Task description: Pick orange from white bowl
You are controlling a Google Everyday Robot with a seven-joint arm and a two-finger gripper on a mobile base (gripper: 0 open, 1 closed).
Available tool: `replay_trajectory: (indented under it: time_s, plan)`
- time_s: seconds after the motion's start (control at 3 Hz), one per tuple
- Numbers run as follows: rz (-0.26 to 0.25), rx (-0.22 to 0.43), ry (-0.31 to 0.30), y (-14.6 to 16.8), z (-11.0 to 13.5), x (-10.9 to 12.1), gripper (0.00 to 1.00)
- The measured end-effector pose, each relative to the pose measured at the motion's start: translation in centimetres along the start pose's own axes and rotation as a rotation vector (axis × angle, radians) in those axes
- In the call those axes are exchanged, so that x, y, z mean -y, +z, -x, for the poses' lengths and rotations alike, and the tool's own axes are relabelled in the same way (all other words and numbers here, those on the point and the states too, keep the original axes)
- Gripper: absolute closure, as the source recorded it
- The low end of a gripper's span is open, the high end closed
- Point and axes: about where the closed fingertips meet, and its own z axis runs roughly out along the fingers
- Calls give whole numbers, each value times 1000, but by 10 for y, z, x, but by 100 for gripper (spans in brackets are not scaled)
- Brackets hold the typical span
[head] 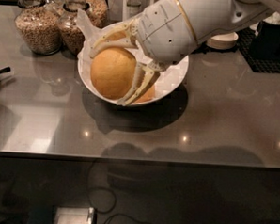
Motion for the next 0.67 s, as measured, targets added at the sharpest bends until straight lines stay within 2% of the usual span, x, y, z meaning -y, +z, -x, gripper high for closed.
replay_trajectory:
  time_s: [0.33, 0.67]
  plan:
    - [-1, -40, 47, 2, 34, -17, 100]
    - [-1, -40, 47, 2, 34, -17, 100]
